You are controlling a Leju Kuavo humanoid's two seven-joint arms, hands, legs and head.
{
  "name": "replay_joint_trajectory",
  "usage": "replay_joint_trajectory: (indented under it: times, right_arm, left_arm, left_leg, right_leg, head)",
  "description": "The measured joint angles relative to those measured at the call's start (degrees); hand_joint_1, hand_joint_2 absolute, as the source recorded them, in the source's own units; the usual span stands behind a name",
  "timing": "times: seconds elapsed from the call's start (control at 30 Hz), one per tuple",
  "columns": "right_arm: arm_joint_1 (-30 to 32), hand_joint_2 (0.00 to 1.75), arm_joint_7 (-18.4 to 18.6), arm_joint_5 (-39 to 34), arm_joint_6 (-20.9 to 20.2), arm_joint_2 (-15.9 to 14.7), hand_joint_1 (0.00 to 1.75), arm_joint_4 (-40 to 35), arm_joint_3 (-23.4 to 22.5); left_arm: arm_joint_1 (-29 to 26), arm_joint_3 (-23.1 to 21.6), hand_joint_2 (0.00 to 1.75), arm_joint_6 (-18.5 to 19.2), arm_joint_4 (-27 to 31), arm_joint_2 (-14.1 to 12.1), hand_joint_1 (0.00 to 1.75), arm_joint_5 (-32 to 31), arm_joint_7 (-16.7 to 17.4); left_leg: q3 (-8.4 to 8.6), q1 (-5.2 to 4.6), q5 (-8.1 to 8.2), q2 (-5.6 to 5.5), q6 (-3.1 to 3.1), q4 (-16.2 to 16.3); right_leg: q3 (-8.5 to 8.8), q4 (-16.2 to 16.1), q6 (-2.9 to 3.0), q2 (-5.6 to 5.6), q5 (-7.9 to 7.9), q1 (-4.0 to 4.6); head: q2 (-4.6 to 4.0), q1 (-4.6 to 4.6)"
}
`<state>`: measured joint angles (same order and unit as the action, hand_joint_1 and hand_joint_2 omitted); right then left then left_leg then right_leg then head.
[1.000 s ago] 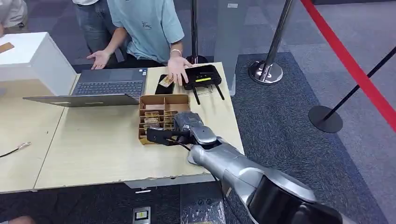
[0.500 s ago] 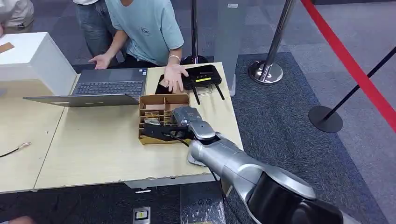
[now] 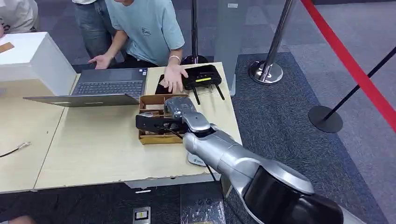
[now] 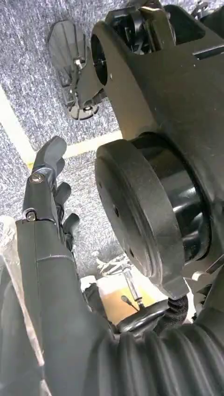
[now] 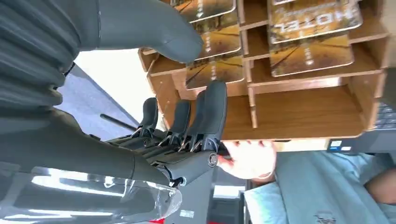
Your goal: Pass the card to the sensor for recognition and then transmit it.
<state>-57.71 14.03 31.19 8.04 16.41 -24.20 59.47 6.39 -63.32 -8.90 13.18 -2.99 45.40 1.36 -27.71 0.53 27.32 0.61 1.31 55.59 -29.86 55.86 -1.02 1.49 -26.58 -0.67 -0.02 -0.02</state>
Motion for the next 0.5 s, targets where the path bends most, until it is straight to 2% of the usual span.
replay_joint_trajectory:
  times: [0.5]
  right_arm:
    - [2.77,1.75,-1.44,-2.08,-0.24,1.47,0.98,0.96,0.02]
  left_arm:
    - [0.05,-0.18,1.75,0.15,0.0,0.0,0.0,1.47,0.72]
  left_leg:
    - [0.0,0.0,0.0,0.0,0.0,0.0]
  right_leg:
    - [-0.01,0.0,0.0,0.0,0.0,0.0]
  head:
    - [0.0,0.0]
